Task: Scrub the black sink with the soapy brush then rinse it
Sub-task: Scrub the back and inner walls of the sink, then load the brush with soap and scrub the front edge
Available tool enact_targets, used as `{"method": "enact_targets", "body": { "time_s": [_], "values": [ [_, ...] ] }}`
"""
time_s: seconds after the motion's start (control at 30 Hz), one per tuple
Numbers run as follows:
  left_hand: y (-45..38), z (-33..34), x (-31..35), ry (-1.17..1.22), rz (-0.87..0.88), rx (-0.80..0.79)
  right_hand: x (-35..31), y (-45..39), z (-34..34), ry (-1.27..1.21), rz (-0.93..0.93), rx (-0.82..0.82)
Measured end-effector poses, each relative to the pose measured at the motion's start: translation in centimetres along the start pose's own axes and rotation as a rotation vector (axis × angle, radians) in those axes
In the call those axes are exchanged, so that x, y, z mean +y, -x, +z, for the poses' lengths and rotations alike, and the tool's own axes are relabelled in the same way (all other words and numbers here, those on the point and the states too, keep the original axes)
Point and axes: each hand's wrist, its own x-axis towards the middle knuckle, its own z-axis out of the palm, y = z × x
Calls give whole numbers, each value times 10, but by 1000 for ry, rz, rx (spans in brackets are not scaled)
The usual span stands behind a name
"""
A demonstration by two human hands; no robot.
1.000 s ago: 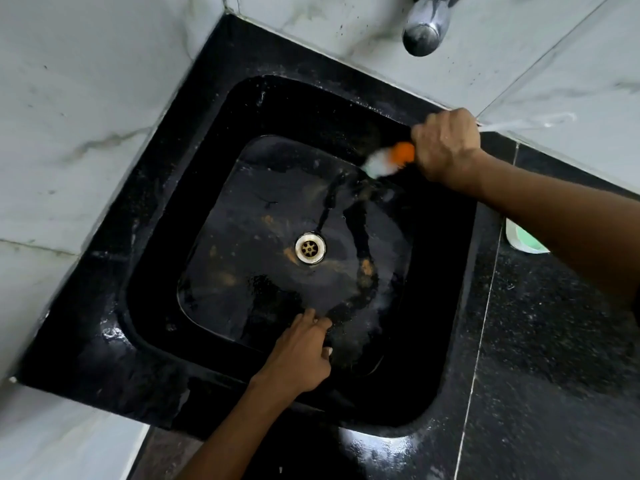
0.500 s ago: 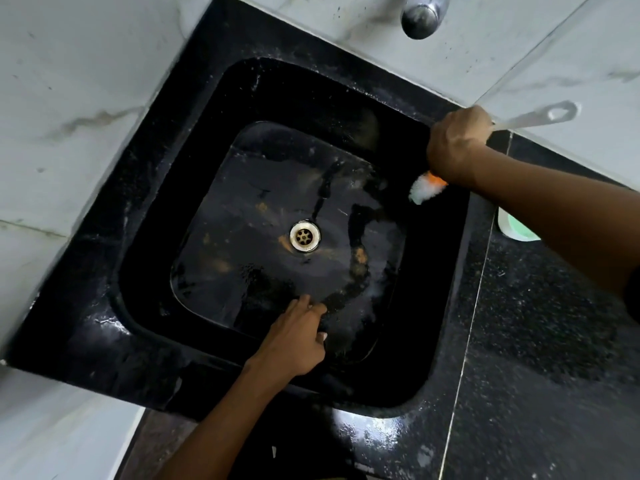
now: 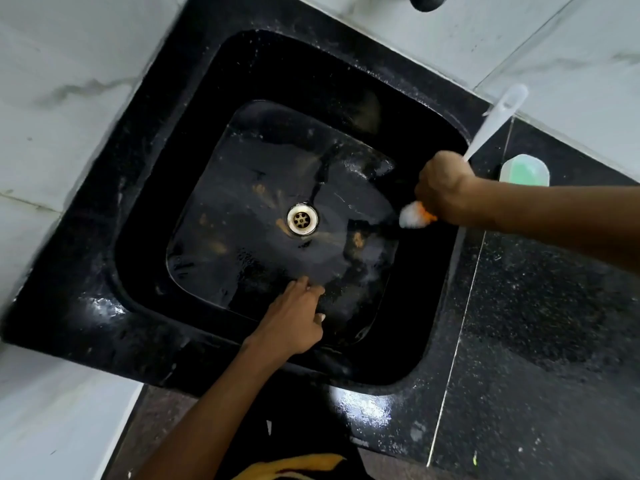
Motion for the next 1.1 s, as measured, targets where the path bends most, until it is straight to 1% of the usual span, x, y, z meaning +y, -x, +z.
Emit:
{"method": "enact_targets", "body": {
  "time_s": [0.07,0.1,0.17,0.2,0.23,0.27,0.3,0.33,0.43,0.47,0.53,0.63,0.67,0.7,0.77,0.8,0.83,0.87,0.9,0.93,1.0,1.03,1.1],
  "values": [
    [1,0,0,-1,1,-12,-15,5,-17,28,-69,-21],
    [1,0,0,-1,2,-15,-14,3,-22,38,-55,-30],
    [1,-1,0,1,3,-20,-4,-10,-15,-20,55,-39],
    [1,-2,-1,-1,4,-24,-6,-36,10,-94,64,-47],
    [1,-3,0,-5,5,-28,-15,-63,43,-170,47,-141],
    [1,-3,0,-6,1,-34,-28,-80,72,-213,-49,-146],
    [2,-4,0,-4,-5,-39,-39,-75,80,-174,-121,-119],
    [2,-4,0,-3,-10,-43,-46,-55,67,-136,-137,-75],
    [2,-4,1,2,-18,-57,-70,25,0,-122,-287,-69],
    [2,-5,1,4,-19,-66,-78,41,-15,-107,-323,-30],
    [2,-5,1,1,-22,-76,-71,43,-25,-48,-242,-10],
    [3,-6,-1,1,-27,-75,-36,21,-15,-108,53,-68],
    [3,-6,-1,1,-30,-75,-35,18,-10,-94,91,-67],
    [3,-7,-1,1,-33,-76,-43,18,-8,-90,64,-43],
    [3,-7,0,-2,-33,-80,-78,31,-14,-116,-118,-39],
    [3,-7,0,-5,-31,-82,-99,45,-26,-140,-227,-79],
    [3,-7,0,-9,-29,-84,-114,58,-38,-185,-289,-110],
    [3,-6,0,-14,-25,-86,-117,62,-41,-202,-289,-102],
    [4,-6,0,-17,-22,-89,-110,58,-39,-201,-232,-69],
    [4,-6,0,-19,-21,-92,-97,50,-32,-197,-122,-54],
    [5,-6,0,-29,-15,-95,-66,30,-13,-190,87,-75],
    [5,-7,1,-34,-14,-96,-58,26,-6,-175,129,-105],
    [6,-7,2,-36,-13,-100,-70,30,-2,-182,92,-93]
  ]
}}
